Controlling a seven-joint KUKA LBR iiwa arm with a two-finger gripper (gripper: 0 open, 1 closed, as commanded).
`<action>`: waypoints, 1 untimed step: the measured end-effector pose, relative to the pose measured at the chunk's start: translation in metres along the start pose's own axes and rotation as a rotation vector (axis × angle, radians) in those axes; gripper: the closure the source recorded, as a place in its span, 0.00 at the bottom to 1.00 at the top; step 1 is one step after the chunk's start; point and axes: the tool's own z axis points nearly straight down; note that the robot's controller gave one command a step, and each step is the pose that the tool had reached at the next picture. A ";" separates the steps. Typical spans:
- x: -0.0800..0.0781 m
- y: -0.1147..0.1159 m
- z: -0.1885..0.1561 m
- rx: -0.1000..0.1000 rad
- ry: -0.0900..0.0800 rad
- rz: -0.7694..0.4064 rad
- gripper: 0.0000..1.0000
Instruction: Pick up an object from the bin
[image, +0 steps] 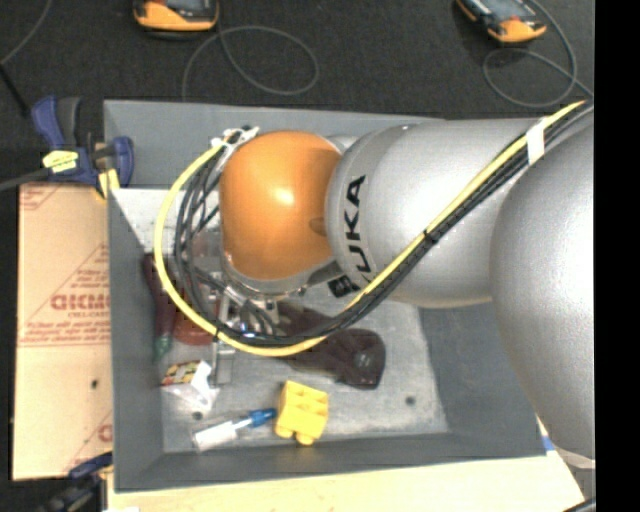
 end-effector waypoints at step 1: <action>-0.002 -0.001 -0.005 -0.002 -0.008 0.005 0.00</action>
Offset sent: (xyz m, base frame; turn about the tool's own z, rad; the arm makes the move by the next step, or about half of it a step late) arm 0.0281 -0.0419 -0.1045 -0.2293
